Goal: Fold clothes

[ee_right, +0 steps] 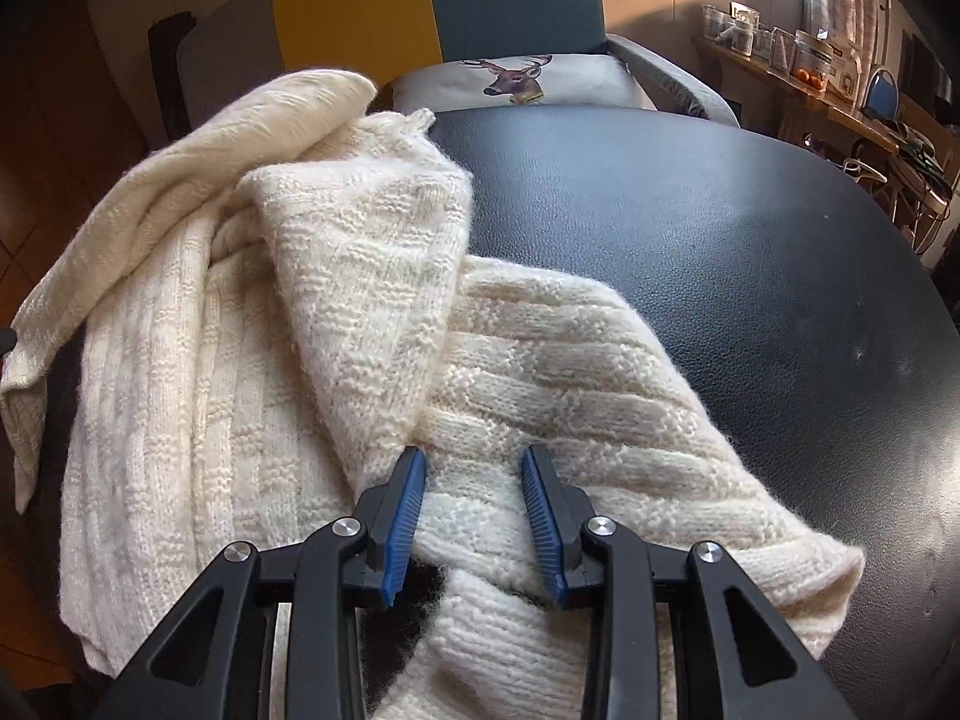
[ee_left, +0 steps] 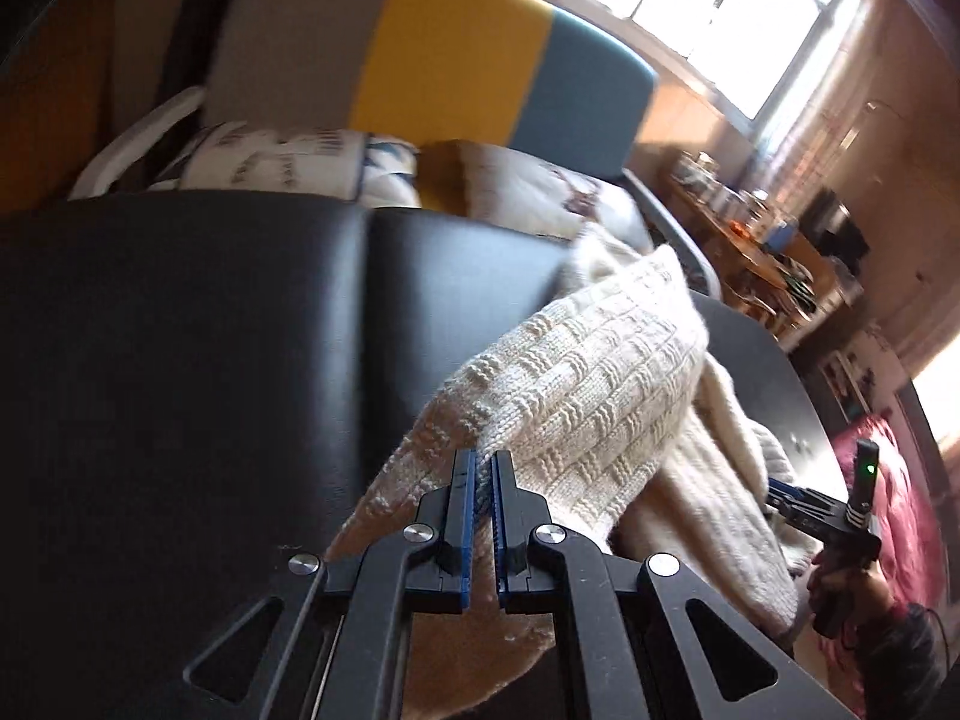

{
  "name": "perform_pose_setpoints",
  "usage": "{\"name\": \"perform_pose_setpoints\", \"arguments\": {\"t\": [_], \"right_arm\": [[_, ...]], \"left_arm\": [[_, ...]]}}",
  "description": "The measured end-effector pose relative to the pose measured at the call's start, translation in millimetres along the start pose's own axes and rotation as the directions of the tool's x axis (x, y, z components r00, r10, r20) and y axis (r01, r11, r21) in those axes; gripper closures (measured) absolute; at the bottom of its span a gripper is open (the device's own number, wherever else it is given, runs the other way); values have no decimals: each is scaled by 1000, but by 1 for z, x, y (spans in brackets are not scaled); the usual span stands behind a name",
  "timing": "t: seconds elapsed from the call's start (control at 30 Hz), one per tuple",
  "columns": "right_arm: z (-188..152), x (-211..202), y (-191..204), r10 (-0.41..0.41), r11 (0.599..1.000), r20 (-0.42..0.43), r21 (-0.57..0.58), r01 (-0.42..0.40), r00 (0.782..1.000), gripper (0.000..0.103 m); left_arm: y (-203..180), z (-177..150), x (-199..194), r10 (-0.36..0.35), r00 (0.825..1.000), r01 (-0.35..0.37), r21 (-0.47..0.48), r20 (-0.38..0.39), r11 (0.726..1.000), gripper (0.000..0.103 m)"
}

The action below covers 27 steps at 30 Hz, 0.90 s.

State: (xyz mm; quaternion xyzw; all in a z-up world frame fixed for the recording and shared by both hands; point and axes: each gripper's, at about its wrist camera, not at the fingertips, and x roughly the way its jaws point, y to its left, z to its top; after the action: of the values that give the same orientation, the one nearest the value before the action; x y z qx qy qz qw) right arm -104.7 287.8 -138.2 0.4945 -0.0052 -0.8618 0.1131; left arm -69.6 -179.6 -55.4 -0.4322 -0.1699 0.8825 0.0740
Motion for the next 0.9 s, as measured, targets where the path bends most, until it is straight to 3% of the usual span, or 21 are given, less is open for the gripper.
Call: {"name": "perform_pose_setpoints", "arguments": {"t": [0.1, 0.17, 0.23, 0.27, 0.33, 0.43, 0.53, 0.63, 0.73, 0.8, 0.83, 0.9], "right_arm": [[2, 2, -1, -2, 1000, -1, 6, 2, 1000, 69], [4, 3, -2, -4, 1000, -1, 11, 4, 1000, 68], [4, 3, -2, -4, 1000, 1, 13, 4, 1000, 68], [4, 3, -2, -6, 1000, 0, 15, 6, 1000, 68], [3, 4, -2, -13, 1000, 3, 16, 13, 1000, 68], [2, 4, -1, -17, 1000, 11, 16, 17, 1000, 68], [1, 4, -4, -6, 1000, 25, 23, 5, 1000, 68], [-3, 3, -2, -4, 1000, 59, 16, 3, 998, 68], [-10, -1, 4, -20, 999, 105, -29, 23, 994, 68], [-7, -4, 8, -24, 997, 92, -67, 31, 995, 68], [-2, -9, 8, -13, 998, 87, -62, 19, 996, 68], [9, -32, 9, 64, 997, 171, -54, -56, 983, 68]], "left_arm": [[24, 1, -6, 95, 995, -96, -46, -34, 994, 97], [32, 2, -21, 86, 996, -89, -115, -30, 989, 96], [21, 0, -48, -15, 999, 22, -150, 48, 988, 96], [11, -4, -60, -92, 992, 105, -149, 90, 983, 90], [-18, -20, -38, -195, 980, 197, -162, 24, 967, 75], [-63, -46, 1, -340, 936, 317, -197, -94, 928, 72], [-108, -72, 41, -475, 856, 425, -247, -203, 871, 72], [-130, -88, 81, -485, 833, 400, -317, -265, 860, 72], [-139, -93, 100, -452, 849, 352, -346, -273, 870, 72], [-140, -93, 106, -462, 850, 349, -386, -254, 854, 72], [-141, -91, 108, -463, 852, 347, -400, -244, 849, 72], [-142, -88, 111, -460, 858, 341, -418, -227, 842, 71]]}}
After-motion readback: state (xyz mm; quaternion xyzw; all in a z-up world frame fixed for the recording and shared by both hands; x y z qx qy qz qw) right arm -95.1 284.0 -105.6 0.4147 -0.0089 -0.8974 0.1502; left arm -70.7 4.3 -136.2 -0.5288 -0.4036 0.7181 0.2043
